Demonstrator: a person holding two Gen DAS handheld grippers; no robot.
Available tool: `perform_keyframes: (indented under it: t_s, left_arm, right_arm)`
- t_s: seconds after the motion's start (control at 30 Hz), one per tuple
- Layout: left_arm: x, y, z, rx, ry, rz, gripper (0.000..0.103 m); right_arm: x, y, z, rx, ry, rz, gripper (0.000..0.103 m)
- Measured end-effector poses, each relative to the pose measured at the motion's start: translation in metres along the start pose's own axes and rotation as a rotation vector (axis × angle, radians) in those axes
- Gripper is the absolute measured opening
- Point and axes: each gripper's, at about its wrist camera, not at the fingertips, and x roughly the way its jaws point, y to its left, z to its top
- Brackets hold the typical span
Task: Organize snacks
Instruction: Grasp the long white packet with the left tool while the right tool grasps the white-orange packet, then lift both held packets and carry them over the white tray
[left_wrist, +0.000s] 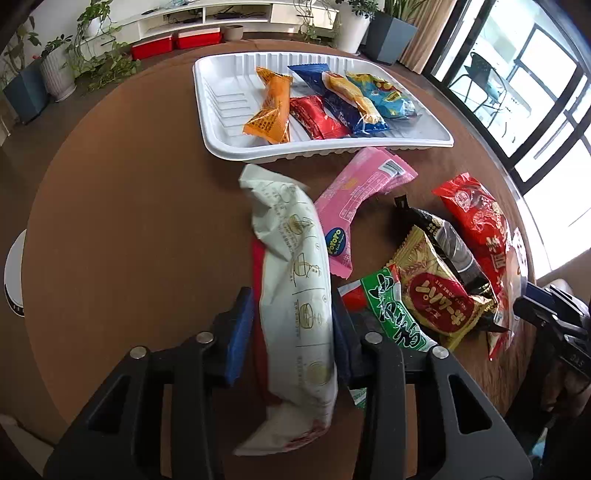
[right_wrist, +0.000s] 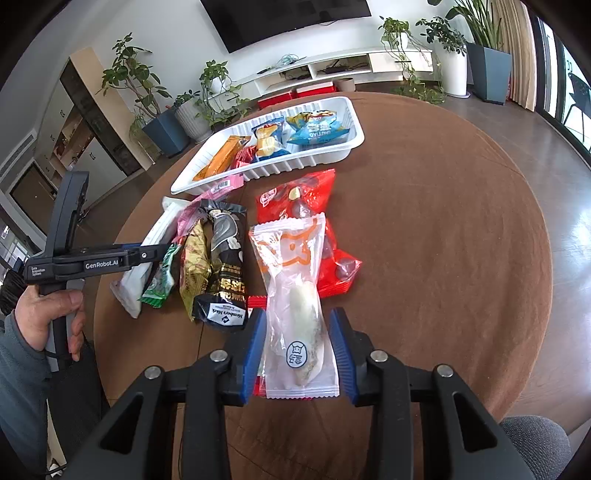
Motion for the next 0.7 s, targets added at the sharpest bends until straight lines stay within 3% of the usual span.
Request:
perform_keyframes:
  t_s: [0.07, 0.23, 0.7]
  left_arm:
    - [-0.001, -0.002, -0.001, 0.023, 0.007, 0.002, 0.027]
    - [-0.002, -0.004, -0.002, 0.045, 0.017, 0.0, 0.026]
    - [-0.014, -0.001, -0.022, 0.025, -0.057, -0.033, 0.016]
  right_arm:
    - [0.0, 0.001, 0.0, -0.002, 0.003, 0.0, 0.039]
    - [0.001, 0.004, -0.001, -0.01, 0.009, -0.006, 0.039]
    - [0.003, 0.006, -0.001, -0.018, 0.019, -0.018, 0.037]
